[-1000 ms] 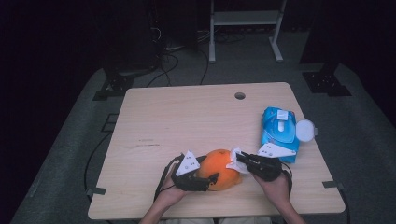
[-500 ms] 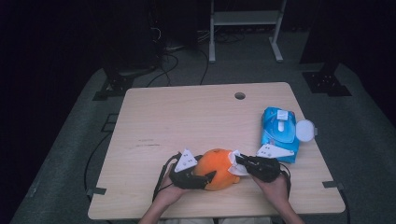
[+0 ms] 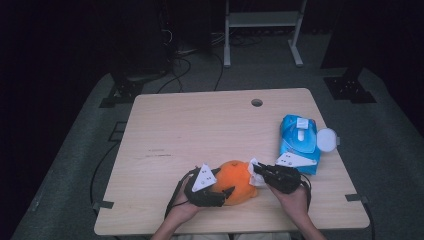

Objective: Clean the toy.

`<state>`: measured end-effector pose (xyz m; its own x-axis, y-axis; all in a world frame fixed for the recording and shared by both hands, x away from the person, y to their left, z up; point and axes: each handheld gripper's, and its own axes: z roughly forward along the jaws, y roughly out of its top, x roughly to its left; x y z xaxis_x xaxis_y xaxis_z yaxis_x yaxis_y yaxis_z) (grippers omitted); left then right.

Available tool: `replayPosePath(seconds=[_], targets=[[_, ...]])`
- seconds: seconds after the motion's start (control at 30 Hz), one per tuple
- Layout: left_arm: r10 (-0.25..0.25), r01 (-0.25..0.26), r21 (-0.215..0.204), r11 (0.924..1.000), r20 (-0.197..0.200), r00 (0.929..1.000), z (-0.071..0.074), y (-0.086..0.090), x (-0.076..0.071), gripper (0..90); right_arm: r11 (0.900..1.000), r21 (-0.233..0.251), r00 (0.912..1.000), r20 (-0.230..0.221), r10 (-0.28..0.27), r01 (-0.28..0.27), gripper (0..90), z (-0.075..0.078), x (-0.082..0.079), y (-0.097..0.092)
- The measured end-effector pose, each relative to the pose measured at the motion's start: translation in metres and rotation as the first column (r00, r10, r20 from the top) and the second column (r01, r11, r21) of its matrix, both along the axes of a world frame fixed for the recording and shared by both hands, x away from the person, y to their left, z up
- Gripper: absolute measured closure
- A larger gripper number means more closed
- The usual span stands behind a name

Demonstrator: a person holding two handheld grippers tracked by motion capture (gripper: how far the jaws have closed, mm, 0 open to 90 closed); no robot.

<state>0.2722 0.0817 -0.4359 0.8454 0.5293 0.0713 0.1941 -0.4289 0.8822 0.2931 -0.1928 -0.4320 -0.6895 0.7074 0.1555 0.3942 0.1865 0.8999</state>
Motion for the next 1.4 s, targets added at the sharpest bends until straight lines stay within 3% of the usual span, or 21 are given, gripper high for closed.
replayPosePath(seconds=[0.13,0.3,0.43,0.53,0.7,0.77,0.87,0.9,1.03,1.13,1.2,1.3,1.33,1.4], targets=[[-0.007,0.007,0.018,0.9998,0.018,0.9998,0.001,-0.003,-0.003,29.1,0.9982,0.06,0.9999,0.0,0.01,-0.01,83.8,0.006,-0.001,-0.004],[-0.012,0.012,0.022,0.9997,0.025,0.9996,0.001,-0.004,-0.004,28.8,0.998,0.061,0.9999,-0.004,0.016,-0.016,83.7,0.005,-0.002,-0.003],[-0.03,0.029,0.026,0.9992,0.042,0.9987,0.0,-0.006,-0.005,28.9,0.9955,0.067,0.9977,0.009,0.067,-0.068,83.6,0.012,-0.005,0.004],[-0.04,0.037,0.048,0.9982,0.062,0.9973,0.002,-0.01,-0.008,28.9,0.9961,0.031,0.9965,0.021,0.081,-0.082,83.4,0.014,-0.006,0.008],[-0.05,0.048,0.038,0.9981,0.061,0.9969,0.002,-0.011,-0.008,28.9,0.9974,0.054,0.9982,-0.033,0.05,-0.048,83.6,0.005,0.001,-0.003],[-0.045,0.044,0.023,0.9988,0.033,0.9984,0.004,-0.009,-0.005,26.4,0.9976,0.026,0.9977,-0.021,0.064,-0.064,83.8,0.007,-0.002,0.002],[-0.011,0.008,-0.07,0.9975,-0.042,0.9991,0.008,0.0,0.003,16.7,0.9955,-0.004,0.9955,-0.008,0.095,-0.095,83.9,0.01,-0.006,0.009],[0.011,-0.017,-0.083,0.9964,-0.063,0.9979,0.009,0.002,0.006,13.6,0.9943,-0.001,0.9943,-0.009,0.106,-0.106,83.9,0.01,-0.007,0.009],[0.018,-0.034,-0.088,0.9956,-0.176,0.9842,-0.002,0.001,0.012,13.0,0.9926,0.016,0.9925,-0.019,0.121,-0.12,83.8,0.01,-0.007,0.009],[0.017,-0.024,-0.046,0.9986,-0.134,0.9909,0.001,-0.002,0.009,24.3,0.9926,0.008,0.9925,-0.018,0.121,-0.121,83.8,0.011,-0.008,0.011],[0.017,-0.018,-0.031,0.9994,-0.04,0.999,0.004,-0.003,0.003,33.9,0.9931,0.018,0.9931,-0.014,0.116,-0.116,83.8,0.013,-0.008,0.01],[0.012,-0.01,-0.019,0.9998,0.093,0.9956,0.008,-0.009,-0.005,36.2,0.9924,0.029,0.9927,0.022,0.119,-0.119,83.8,0.02,-0.011,0.012],[0.006,-0.006,-0.001,1.0,0.118,0.993,0.009,-0.011,-0.006,36.0,0.9923,0.027,0.9924,0.026,0.12,-0.121,83.8,0.022,-0.011,0.012],[-0.008,0.007,0.011,0.9999,0.113,0.9936,0.006,-0.012,-0.006,34.7,0.9925,0.019,0.9923,0.028,0.121,-0.121,83.8,0.021,-0.011,0.012]])
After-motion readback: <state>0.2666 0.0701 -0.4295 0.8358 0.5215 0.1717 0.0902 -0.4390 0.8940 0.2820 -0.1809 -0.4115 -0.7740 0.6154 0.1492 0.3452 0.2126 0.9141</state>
